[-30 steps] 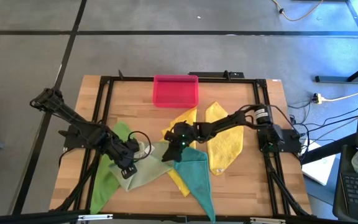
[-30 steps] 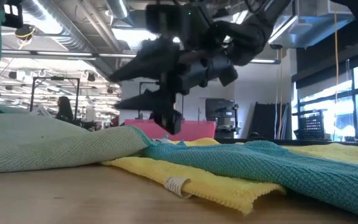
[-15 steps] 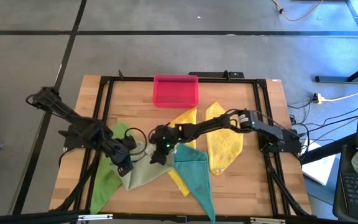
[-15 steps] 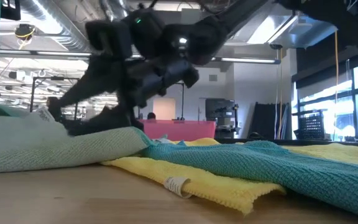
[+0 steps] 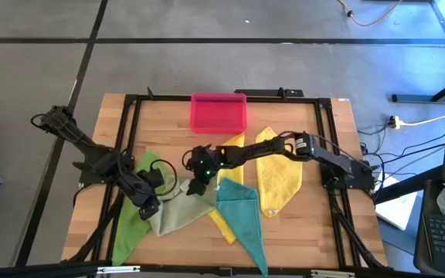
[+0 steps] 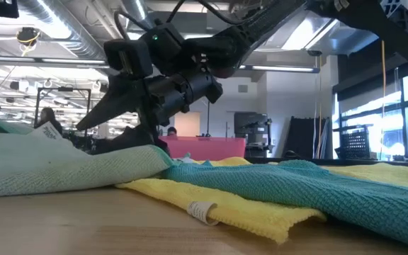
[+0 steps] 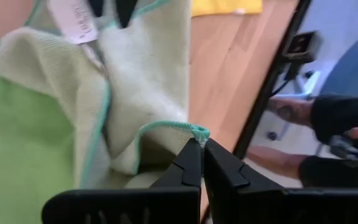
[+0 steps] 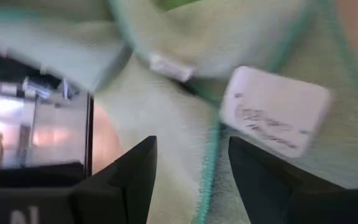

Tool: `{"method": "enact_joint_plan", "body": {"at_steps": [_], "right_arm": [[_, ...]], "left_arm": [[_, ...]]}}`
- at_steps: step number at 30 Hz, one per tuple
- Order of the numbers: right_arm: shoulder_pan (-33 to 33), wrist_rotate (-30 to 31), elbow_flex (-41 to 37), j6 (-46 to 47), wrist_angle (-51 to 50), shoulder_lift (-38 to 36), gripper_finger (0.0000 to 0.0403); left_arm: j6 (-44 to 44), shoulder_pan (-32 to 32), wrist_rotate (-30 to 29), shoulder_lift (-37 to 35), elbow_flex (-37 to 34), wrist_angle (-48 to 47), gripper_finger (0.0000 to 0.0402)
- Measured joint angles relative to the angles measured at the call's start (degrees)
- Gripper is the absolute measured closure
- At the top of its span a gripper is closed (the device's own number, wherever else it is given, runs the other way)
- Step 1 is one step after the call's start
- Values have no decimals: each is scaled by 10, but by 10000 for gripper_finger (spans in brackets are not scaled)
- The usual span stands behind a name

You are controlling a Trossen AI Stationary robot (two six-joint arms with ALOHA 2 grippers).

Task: Fold microfiber towels
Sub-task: Fold the light green microfiber cloth

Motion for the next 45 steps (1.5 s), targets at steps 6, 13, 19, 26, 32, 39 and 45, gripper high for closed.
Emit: {"method": "enact_joint_plan", "body": {"at_steps": [6, 13, 19, 26, 32, 39, 45], "right_arm": [[27, -9, 0, -5, 26, 0, 201], [46, 58, 0, -41, -11, 0, 201], [41, 60, 0, -38, -21, -4, 201], [37, 140, 0, -78, -61, -32, 201], [41, 135, 0, -92, -77, -29, 201], [60, 176, 0, -134, -80, -28, 201], [57, 193, 0, -117, -68, -16, 201]], "left_arm": [[1, 0, -9, 0, 0, -32, 402], [3, 0, -26, 0, 0, -31, 402], [4, 0, -26, 0, 0, -30, 402], [53, -3, -56, 0, 0, -32, 402], [78, -3, -70, 0, 0, -34, 402], [77, -3, -73, 0, 0, -34, 402], [74, -4, -74, 0, 0, -29, 402]]}}
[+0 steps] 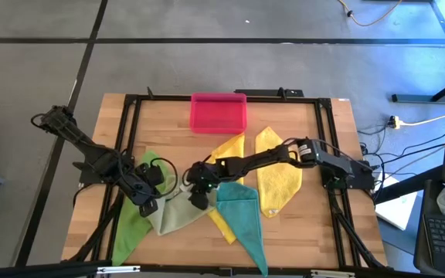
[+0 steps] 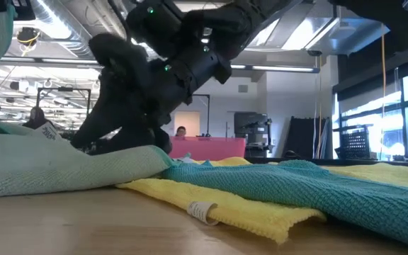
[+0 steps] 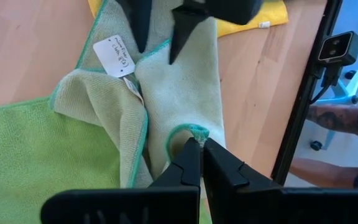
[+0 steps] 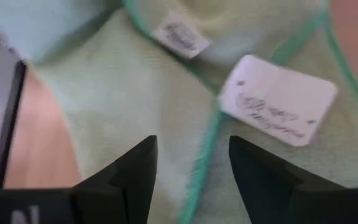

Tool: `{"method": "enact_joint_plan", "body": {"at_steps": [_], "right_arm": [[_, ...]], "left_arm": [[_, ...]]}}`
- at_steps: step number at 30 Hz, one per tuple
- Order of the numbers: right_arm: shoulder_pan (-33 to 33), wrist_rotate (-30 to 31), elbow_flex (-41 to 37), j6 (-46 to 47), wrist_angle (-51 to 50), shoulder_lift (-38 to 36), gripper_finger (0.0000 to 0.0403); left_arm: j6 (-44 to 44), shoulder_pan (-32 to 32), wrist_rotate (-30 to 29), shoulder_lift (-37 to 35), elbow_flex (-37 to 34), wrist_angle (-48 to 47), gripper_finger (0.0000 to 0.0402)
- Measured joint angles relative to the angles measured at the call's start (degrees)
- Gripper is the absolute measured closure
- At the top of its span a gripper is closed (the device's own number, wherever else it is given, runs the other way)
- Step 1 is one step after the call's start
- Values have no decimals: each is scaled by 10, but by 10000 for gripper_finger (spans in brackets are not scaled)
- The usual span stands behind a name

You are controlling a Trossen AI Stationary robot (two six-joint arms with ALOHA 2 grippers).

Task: Fold microfiber towels
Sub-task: Fold the light green microfiber cloth

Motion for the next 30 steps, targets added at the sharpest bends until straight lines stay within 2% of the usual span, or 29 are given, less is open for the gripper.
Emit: {"method": "enact_joint_plan", "body": {"at_steps": [4, 7, 12, 18, 26, 30], "right_arm": [[-1, -6, -1, 36, 12, 8, 201], [-1, -46, -1, 57, 39, 11, 201], [9, -79, -1, 66, 98, 12, 201], [9, -79, -1, 103, 145, 12, 201], [4, -54, -1, 118, 154, 12, 201], [5, -93, -1, 122, 161, 13, 201]], "left_arm": [[0, 0, 0, 0, 0, 4, 402], [0, 0, 0, 0, 0, 4, 402], [0, 0, -9, 0, 0, 4, 402], [-4, 0, -13, 0, 0, 4, 402], [-13, 0, -23, 0, 0, 7, 402], [-13, 0, -31, 0, 0, 7, 402]]}}
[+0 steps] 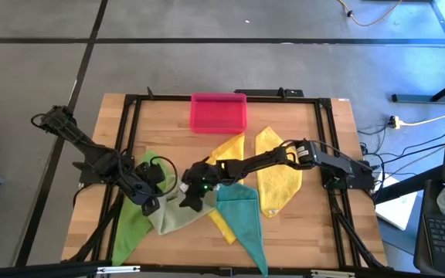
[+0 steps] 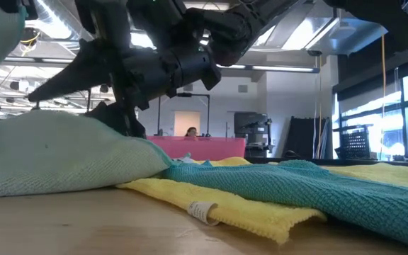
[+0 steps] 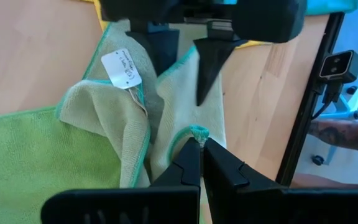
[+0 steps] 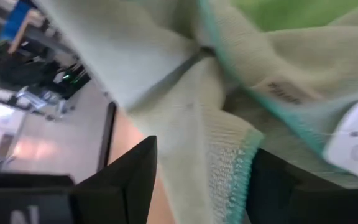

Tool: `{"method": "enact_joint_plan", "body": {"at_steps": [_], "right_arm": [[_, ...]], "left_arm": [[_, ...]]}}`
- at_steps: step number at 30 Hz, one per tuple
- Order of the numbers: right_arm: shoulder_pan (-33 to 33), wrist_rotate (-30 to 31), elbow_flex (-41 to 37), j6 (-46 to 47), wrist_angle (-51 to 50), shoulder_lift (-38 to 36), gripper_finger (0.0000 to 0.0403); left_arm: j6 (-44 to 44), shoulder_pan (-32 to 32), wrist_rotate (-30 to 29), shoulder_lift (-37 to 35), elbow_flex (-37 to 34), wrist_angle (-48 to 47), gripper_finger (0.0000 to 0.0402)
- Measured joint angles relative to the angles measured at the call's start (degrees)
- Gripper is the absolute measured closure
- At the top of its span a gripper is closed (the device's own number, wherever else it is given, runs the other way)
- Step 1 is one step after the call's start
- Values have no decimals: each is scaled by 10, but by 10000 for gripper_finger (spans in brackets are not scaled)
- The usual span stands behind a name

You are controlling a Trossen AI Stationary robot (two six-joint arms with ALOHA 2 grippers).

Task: Fold microfiber towels
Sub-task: Fold the light green microfiber cloth

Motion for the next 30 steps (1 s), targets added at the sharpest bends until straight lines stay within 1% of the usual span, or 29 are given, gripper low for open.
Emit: {"method": "enact_joint_plan", "body": {"at_steps": [2, 6, 11, 14, 18, 21, 24, 27, 30], "right_arm": [[2, -19, 0, 2, 8, 0, 201], [3, -42, 0, 63, 36, 0, 205], [1, -42, 0, 91, 44, 1, 232], [-4, -27, 0, 119, 47, 1, 251], [-12, 5, 0, 136, 40, 1, 256], [-13, 28, 0, 131, 30, 1, 253], [-12, 32, 0, 114, 23, 1, 258], [-8, 13, 0, 100, 31, 1, 289], [-8, -51, 0, 98, 56, -1, 353]], "left_arm": [[0, 0, -5, 0, 0, 0, 402], [0, 0, -18, 0, 0, 0, 402], [-2, 0, -36, 0, 0, 0, 402], [-3, 0, -39, 0, 0, 0, 402], [-21, 0, -42, 0, 0, 2, 402], [-32, 0, -43, 0, 0, 8, 402], [-33, 0, -44, 0, 0, 10, 402], [-30, 0, -45, 0, 0, 10, 402], [-36, 0, -66, 0, 0, 9, 402]]}}
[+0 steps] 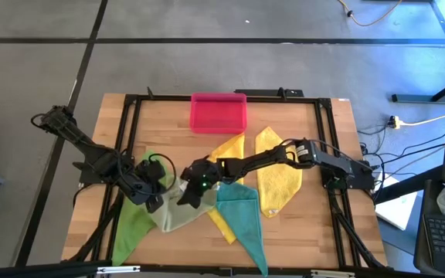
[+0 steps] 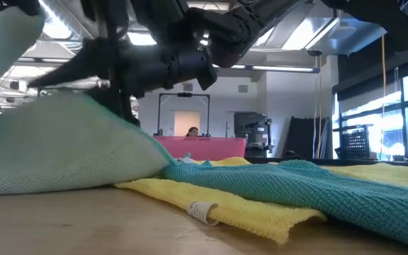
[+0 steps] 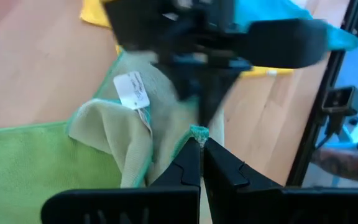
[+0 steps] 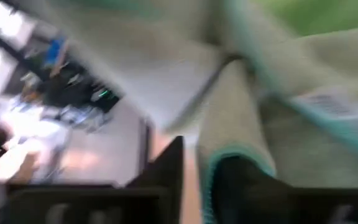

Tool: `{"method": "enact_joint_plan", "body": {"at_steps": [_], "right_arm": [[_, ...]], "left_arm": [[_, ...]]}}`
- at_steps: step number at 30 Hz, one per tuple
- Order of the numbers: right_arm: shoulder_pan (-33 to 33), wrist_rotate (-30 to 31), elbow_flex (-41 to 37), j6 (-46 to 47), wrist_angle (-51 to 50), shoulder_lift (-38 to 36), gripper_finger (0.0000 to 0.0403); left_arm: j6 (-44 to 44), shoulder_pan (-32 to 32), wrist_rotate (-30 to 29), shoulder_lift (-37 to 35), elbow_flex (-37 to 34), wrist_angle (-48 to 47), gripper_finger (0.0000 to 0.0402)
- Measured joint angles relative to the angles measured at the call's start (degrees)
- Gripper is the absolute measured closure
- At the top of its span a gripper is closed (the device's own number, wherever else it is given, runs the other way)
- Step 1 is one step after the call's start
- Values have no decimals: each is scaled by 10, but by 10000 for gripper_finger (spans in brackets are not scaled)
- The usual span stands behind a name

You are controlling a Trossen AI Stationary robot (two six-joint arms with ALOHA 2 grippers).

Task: Fold microfiber towels
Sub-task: Fold the light green microfiber cloth

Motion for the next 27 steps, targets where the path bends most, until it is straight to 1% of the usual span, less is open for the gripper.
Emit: {"method": "enact_joint_plan", "body": {"at_steps": [1, 2, 5, 7, 10, 12, 13, 16, 18, 20, 22, 24, 25, 27], "right_arm": [[0, -21, 0, -4, 1, -4, 377], [0, -35, 0, -16, 2, -9, 389], [-3, -64, 0, -63, -5, -33, 390], [-11, -100, 0, -88, -7, -44, 392], [-32, -148, 0, -106, -48, -61, 397], [-48, -162, -1, -124, -73, -79, 397], [-57, -166, -1, -134, -83, -91, 396], [-88, -172, 0, -154, -71, -129, 395], [-115, -170, 0, -178, -73, -155, 395], [-143, -153, 0, -212, -79, -185, 395], [-171, -129, 0, -260, -77, -216, 395], [-196, -111, 0, -305, -80, -247, 394], [-207, -105, 0, -331, -81, -263, 394], [-222, -107, 1, -361, -114, -287, 394]], "left_arm": [[-8, 0, -10, -1, 0, 0, 402], [-13, 0, -20, -5, 0, 0, 402], [-27, 1, -68, -25, 0, 0, 402], [-28, 7, -103, -45, 0, 0, 402], [-32, 21, -141, -84, 0, 0, 402], [-17, 29, -161, -115, 0, 2, 402], [4, 32, -172, -130, 0, 8, 402], [95, 37, -205, -176, 1, 41, 402], [137, 42, -233, -206, 10, 41, 402], [187, 46, -278, -228, 29, 43, 402], [253, 47, -335, -247, 51, 47, 402], [323, 47, -389, -263, 73, 71, 402], [351, 47, -404, -270, 83, 88, 402], [393, 47, -407, -281, 98, 125, 402]]}}
